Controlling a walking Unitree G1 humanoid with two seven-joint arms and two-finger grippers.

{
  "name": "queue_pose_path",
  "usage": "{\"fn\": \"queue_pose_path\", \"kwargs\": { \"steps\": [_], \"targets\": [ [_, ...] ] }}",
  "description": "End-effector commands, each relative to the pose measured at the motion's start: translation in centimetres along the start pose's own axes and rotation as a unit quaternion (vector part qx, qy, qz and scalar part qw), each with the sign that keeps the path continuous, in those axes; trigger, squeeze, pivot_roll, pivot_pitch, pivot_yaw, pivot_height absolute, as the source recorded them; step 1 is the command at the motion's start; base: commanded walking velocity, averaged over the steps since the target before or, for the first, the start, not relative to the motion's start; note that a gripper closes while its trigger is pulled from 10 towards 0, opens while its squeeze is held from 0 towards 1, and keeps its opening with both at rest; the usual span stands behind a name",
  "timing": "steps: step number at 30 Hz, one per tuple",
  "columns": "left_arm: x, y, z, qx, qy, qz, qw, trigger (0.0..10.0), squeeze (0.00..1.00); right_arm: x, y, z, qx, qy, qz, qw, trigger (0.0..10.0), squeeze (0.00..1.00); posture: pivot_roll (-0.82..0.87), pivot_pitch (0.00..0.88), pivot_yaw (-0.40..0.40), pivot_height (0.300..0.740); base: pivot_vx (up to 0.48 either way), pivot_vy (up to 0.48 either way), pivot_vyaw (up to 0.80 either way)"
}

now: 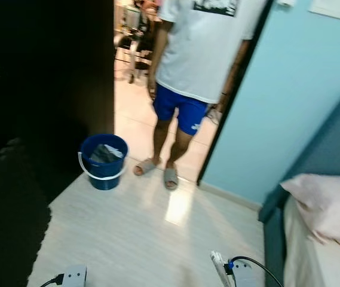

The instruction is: Clean up the room

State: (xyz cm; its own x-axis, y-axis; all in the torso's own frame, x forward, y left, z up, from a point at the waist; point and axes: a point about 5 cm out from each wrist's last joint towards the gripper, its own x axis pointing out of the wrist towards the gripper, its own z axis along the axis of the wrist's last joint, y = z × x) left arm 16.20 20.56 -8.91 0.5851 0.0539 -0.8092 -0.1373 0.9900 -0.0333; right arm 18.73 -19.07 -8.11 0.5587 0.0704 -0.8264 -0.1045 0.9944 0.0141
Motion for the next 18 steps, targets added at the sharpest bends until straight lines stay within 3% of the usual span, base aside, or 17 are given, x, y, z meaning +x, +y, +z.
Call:
{"fn": "queue_pose_path", "kwargs": {
  "steps": [1, 10, 18],
  "targets": [
    [-0.05, -0.49, -0.64, 0.007, 0.014, -0.009, 1.0, 10.0, 0.0, -0.19, -0.92, -0.46, -0.031, 0.02, -0.022, 0.999, 10.0, 0.0, 0.13, 0.0, -0.155, 0.74, 0.0, 0.0, 0.74],
    [-0.18, 0.14, -1.1, 0.027, 0.034, -0.001, 0.999, 10.0, 0.0, -0.15, -0.63, -0.7, -0.044, 0.025, -0.029, 0.998, 10.0, 0.0, 0.13, 0.0, -0.138, 0.74, 0.0, 0.0, 0.08],
    [-0.16, 0.31, -0.97, 0.035, 0.038, -0.002, 0.999, 10.0, 0.0, -0.12, -0.4, -0.79, -0.057, 0.027, -0.026, 0.998, 10.0, 0.0, 0.13, 0.0, -0.139, 0.74, 0.321, 0.0, 0.0]
  ]
}}
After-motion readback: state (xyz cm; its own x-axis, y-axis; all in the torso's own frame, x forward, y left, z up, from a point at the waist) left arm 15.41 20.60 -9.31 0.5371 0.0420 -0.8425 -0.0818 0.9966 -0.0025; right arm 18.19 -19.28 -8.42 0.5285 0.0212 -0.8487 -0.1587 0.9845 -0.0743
